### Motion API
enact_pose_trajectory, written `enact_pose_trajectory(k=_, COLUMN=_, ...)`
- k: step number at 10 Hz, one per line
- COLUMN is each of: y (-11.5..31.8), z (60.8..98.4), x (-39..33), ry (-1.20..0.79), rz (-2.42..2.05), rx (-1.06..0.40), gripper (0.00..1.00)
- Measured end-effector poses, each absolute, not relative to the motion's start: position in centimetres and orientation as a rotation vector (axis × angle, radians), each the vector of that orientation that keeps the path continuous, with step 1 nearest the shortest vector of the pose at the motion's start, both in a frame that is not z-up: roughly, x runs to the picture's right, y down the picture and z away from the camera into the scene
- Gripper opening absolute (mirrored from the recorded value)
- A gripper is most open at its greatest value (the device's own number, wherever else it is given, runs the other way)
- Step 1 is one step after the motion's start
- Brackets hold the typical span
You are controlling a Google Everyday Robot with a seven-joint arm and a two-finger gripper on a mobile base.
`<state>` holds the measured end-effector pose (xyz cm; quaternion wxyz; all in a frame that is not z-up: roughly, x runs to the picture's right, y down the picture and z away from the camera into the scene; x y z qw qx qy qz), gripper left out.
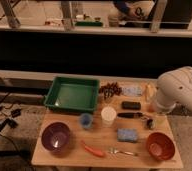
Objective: Place fork in tray
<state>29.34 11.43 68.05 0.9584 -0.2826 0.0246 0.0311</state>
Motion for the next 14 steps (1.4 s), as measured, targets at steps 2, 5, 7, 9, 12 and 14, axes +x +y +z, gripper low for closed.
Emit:
enact_pose_trajectory(k=2, y=11.7, z=67.9, x=29.3, ry=0.067, rz=0.071, rx=-0.566, gripper=0.8)
enact_pose_trajectory(k=5, y=11.9, z=67.4, x=28.3, ry=0.078, rz=0.064, rx=-0.552, gripper=0.8)
enact_pose_trajectory(k=7, y=12.4, z=67.0, x=27.0, ry=0.072, rz=0.037, rx=-0.549, gripper=0.8)
enact_pose_trajectory(k=9, y=13.4, z=66.7, x=25.6, ry=0.051, rz=0.019, rx=-0.56, gripper=0.8)
enact_pose_trajectory(k=12, y=14.9, z=65.8, x=23.8, ry=-0.012, rz=0.025, rx=-0.591, gripper=0.8)
enact_pose_trajectory(k=14, y=15.8, z=64.8, x=22.8, ry=-0.055, rz=0.04, rx=-0.608, gripper=0.8)
